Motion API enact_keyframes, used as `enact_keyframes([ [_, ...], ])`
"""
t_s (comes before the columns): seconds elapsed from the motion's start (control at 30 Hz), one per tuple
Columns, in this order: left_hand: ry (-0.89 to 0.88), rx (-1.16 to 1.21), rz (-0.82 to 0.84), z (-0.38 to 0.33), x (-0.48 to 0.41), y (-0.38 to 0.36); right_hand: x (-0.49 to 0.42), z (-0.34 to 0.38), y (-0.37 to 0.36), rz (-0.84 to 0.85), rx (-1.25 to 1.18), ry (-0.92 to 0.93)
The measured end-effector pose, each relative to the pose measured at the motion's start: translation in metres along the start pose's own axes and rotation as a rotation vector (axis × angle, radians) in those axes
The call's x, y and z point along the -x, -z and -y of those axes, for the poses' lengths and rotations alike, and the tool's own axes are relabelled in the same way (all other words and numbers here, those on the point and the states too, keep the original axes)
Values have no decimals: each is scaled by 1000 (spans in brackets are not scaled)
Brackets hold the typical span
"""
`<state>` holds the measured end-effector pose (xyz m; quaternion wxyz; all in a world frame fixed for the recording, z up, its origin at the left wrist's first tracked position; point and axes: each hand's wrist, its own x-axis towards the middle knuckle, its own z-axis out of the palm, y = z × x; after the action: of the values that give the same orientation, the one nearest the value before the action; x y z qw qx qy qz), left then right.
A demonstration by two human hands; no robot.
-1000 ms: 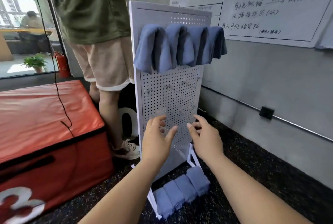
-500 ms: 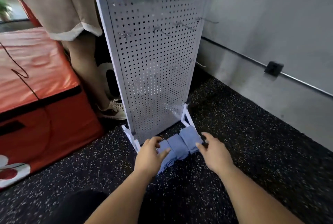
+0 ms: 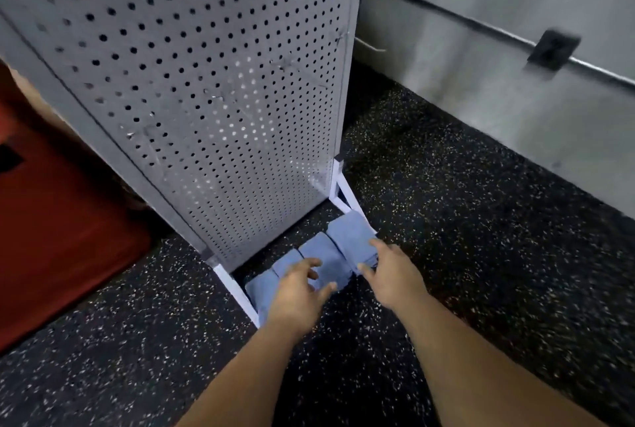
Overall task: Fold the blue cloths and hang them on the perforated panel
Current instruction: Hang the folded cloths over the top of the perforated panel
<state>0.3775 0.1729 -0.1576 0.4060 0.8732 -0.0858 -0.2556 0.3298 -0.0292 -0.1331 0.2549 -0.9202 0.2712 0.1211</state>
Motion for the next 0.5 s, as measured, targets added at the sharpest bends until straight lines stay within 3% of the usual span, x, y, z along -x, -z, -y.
enact_keyframes([
  [0.17,153,27,-17,23,-42,-24,-40,-20,-33,5,-91,-28],
  [0.33,122,76,12,13,-84,-43,-77,-26,-50,-14,-89,10],
  [0.5,128,249,58,8,-123,-56,-102,-32,-61,79,-130,-9],
])
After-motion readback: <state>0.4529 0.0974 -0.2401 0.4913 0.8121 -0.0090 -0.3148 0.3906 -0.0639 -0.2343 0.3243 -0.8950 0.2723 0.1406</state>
